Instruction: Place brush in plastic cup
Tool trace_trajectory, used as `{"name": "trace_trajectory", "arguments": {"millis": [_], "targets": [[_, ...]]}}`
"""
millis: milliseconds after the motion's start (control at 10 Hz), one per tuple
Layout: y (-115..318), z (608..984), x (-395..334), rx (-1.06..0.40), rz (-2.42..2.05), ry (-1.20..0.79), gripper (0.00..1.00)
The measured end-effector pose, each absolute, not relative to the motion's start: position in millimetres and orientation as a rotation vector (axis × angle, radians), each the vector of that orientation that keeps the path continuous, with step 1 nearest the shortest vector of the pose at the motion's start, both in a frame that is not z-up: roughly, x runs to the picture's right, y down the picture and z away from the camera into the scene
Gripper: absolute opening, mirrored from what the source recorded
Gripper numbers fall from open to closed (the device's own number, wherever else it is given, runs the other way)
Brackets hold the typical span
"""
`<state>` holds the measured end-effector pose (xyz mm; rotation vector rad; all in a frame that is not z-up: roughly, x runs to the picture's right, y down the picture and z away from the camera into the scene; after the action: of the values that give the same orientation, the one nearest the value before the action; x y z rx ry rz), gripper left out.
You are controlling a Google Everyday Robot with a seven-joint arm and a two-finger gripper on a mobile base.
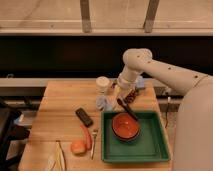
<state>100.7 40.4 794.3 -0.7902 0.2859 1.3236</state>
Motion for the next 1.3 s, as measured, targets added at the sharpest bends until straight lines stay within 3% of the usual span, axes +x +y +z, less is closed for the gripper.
{"name": "trace_trajectory", "arguments": {"millis": [400, 800, 1300], "targets": [[31, 807, 127, -0.677, 1.445, 0.284, 0.0], [-21, 821, 127, -0.576, 1.453, 0.254, 0.0], [-42, 841, 111, -0.572, 1.449, 0.225, 0.0]]}}
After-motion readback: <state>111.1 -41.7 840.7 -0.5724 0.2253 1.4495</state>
